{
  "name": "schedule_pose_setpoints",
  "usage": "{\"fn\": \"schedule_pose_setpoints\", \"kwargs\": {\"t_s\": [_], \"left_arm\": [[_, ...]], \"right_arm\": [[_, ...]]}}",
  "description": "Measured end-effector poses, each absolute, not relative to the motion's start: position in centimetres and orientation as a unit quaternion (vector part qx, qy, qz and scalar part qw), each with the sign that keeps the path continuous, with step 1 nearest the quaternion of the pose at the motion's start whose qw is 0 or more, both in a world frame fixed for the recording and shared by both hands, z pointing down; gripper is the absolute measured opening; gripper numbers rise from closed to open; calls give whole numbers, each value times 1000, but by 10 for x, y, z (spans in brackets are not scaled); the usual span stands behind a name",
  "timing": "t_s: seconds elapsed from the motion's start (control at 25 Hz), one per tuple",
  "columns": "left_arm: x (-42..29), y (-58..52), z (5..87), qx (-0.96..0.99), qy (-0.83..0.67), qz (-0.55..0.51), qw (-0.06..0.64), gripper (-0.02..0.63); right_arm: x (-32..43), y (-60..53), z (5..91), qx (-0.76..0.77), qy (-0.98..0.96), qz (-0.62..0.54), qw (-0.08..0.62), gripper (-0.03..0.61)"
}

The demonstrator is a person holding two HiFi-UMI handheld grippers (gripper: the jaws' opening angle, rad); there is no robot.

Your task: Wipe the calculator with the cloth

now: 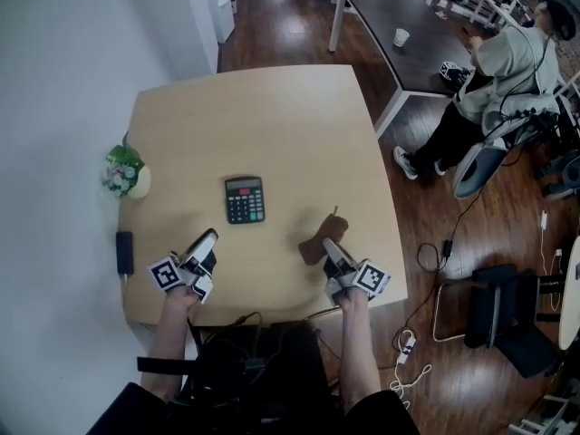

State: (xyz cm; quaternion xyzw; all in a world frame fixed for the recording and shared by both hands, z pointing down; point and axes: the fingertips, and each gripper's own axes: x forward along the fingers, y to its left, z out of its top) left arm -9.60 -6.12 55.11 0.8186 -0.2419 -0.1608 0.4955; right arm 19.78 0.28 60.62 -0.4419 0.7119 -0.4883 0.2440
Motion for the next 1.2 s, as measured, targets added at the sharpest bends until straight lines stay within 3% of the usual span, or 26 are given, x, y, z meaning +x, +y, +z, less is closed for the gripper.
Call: {"fn": "schedule_pose_setpoints", "kwargs": {"t_s": [0.2, 0.64, 1.2], "left_arm": [[-109, -9, 510, 824, -199, -192, 495, 190], [-148, 78, 470, 814, -160, -243, 502, 179], [-141, 84, 421, 830, -165, -265, 463, 178]], "right_arm": [[155, 72, 537, -418, 700, -459, 353, 60], [36, 142, 447, -368, 744, -415, 373, 60], [20, 128, 384, -297, 795, -373, 375, 58]]}}
